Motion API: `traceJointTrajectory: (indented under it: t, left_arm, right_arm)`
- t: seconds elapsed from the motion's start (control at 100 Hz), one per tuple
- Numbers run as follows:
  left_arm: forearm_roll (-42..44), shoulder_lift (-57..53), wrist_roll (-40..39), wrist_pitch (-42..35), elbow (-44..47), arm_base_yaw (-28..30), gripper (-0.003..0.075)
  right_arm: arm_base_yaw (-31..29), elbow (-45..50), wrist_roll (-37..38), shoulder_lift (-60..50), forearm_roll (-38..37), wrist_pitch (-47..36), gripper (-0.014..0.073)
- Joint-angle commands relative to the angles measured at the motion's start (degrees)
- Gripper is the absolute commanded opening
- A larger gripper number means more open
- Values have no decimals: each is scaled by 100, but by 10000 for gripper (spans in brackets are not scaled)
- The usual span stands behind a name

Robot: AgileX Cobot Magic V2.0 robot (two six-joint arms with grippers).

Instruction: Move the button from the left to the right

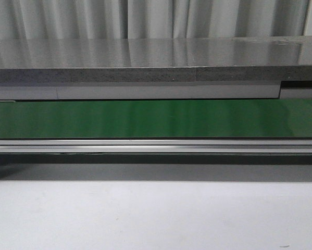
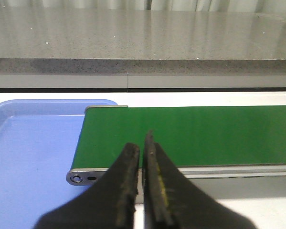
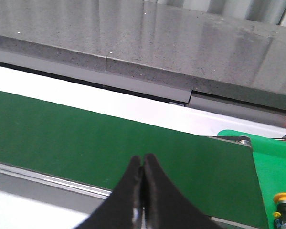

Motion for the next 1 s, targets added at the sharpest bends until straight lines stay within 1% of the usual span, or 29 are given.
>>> traceJointTrajectory:
  t: [0.0,0.09,0.21,0.31,0.49,0.7,0.85,0.99]
  left_arm:
    - [-94,50,-5,-468,-160,-51,5]
    - [-94,50,-5,-468,-160,-51,5]
    - [-94,50,-5,-468,-160,-51,5]
    - [-94,50,-5,-468,-160,-51,5]
    - [-94,50,-5,-468,-160,-51,5]
    - [-94,50,-5,-468,-160,-51,5]
    - [-94,50,-5,-468,-160,-51,5]
    - [-94,50,-5,-468,-160,-51,5]
  right_arm:
    - [57,-10,295,-70,-234,-648,-67]
    - [176,256,1073,-307,-885,-840,-67]
    - [336,706,2411,-669,-2061,-1169,-67]
    - [356,1104,3045,-1026,-2627,-1465,-67]
    - [356,1722,3122,-1616,-2701,-1602,-67]
    - [356,2201,3122,-2049,-2701,-1745,-67]
    - [356,2459,3122,-2243,-2701,-1998,-67]
    - [356,2460,3122,-2303,-2701,-2034,-67]
